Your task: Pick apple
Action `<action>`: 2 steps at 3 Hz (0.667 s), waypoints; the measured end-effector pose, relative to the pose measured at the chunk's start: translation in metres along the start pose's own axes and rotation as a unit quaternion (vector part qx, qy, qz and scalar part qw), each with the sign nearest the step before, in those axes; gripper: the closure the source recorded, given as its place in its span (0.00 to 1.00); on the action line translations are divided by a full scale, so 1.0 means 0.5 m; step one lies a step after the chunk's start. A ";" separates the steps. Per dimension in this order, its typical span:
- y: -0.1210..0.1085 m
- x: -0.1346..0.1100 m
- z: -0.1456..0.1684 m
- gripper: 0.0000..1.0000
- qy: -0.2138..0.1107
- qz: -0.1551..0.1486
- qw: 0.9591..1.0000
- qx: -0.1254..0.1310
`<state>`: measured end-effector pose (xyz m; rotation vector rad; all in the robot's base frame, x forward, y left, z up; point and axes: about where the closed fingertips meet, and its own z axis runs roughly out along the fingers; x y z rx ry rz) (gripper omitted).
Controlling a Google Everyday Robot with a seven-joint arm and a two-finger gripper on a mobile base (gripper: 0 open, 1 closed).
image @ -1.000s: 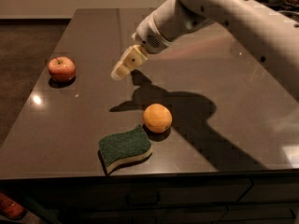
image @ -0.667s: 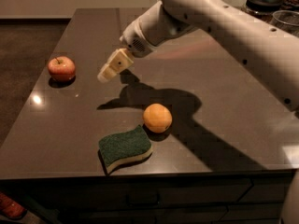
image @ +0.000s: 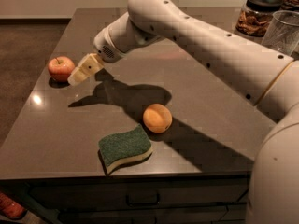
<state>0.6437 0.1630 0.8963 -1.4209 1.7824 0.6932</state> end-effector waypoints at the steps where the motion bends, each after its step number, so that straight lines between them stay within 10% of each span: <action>1: 0.007 -0.011 0.055 0.00 0.000 -0.002 1.000 -0.008; 2: 0.013 -0.024 0.103 0.00 0.002 -0.005 1.000 -0.014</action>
Offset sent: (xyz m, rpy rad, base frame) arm 0.0130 0.0755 -0.0294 -0.0054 0.0110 0.0398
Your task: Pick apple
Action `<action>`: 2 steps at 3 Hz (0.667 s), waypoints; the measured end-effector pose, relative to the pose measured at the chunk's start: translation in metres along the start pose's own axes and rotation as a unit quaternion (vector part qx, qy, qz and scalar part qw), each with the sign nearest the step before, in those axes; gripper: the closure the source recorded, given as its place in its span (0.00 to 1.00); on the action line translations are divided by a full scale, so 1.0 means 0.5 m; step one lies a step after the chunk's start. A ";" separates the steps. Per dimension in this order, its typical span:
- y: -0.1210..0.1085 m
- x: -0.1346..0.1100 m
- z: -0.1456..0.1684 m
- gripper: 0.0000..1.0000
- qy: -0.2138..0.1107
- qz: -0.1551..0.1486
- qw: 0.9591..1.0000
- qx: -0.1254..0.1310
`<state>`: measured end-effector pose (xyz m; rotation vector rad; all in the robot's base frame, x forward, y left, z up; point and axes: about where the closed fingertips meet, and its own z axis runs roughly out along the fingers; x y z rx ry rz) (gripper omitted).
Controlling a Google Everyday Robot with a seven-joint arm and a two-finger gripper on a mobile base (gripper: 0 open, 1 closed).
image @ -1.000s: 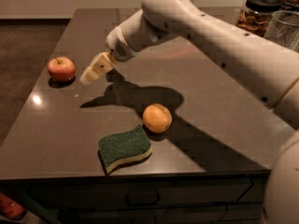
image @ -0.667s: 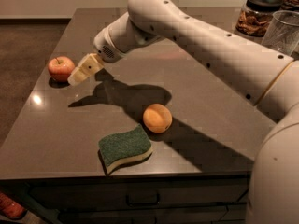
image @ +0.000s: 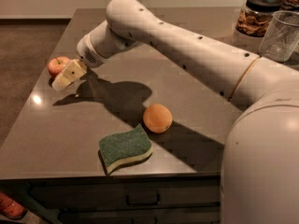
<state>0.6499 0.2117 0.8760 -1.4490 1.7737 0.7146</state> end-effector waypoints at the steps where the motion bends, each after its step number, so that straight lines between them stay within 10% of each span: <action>1: 0.002 -0.016 0.049 0.01 0.002 0.002 1.000 -0.009; 2: 0.004 -0.030 0.074 0.22 0.001 0.004 1.000 -0.017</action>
Offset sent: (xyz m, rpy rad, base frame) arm 0.0118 0.0511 -0.0079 0.0126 0.0363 0.0290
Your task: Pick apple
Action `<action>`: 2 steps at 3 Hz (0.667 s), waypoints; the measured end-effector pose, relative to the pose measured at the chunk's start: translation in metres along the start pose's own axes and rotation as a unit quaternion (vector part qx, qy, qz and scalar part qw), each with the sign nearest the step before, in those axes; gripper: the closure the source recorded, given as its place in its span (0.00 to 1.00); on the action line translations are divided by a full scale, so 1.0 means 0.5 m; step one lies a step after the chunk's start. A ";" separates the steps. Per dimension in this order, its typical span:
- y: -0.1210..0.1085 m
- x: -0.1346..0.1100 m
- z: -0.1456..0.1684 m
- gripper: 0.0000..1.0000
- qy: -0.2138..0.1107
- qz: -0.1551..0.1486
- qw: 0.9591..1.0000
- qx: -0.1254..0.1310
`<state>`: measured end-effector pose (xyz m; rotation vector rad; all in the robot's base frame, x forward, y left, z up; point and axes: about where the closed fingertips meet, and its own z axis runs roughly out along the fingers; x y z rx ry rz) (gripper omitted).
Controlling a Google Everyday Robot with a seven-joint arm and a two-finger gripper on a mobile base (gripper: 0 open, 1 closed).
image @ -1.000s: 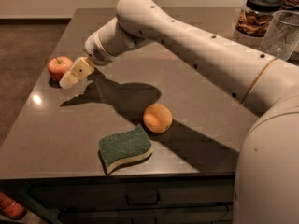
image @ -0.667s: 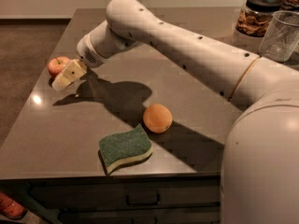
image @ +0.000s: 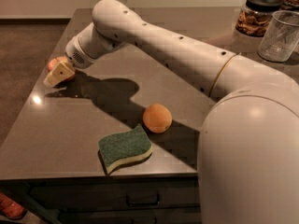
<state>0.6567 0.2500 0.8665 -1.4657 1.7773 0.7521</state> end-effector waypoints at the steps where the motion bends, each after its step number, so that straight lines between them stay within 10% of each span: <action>1: -0.003 -0.015 0.003 0.54 -0.005 0.002 1.000 -0.007; 2: -0.012 -0.028 -0.032 0.76 -0.017 0.009 1.000 0.000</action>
Offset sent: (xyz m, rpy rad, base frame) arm 0.0109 -0.0259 0.0439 0.0701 0.0008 -0.0415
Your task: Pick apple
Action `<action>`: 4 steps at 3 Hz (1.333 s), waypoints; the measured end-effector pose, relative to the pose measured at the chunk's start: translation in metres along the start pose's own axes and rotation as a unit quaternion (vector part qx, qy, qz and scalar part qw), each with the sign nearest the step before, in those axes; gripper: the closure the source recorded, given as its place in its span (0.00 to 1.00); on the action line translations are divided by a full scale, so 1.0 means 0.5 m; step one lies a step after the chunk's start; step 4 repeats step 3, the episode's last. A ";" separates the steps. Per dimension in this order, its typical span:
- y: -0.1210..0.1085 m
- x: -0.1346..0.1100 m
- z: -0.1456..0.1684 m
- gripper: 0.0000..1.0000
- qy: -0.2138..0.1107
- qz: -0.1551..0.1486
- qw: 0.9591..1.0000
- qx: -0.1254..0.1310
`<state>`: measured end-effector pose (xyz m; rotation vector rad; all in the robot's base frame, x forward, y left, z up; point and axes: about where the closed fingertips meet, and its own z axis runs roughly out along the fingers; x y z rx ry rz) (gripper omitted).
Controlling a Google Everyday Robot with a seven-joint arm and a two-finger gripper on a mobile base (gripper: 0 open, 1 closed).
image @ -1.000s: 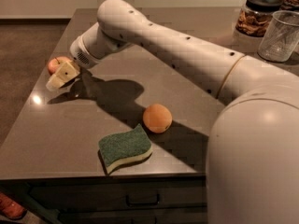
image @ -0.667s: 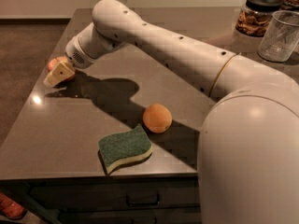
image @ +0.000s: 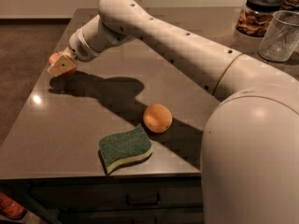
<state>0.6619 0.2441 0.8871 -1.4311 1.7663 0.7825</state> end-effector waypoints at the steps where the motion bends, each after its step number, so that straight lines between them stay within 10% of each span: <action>1: -0.013 -0.032 -0.108 1.00 -0.031 0.002 0.999 0.017; 4: -0.006 -0.053 -0.202 1.00 -0.062 -0.001 0.998 0.025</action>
Offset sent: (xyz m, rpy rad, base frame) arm -0.0002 -0.0873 0.0919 0.1264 -0.0616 -0.0758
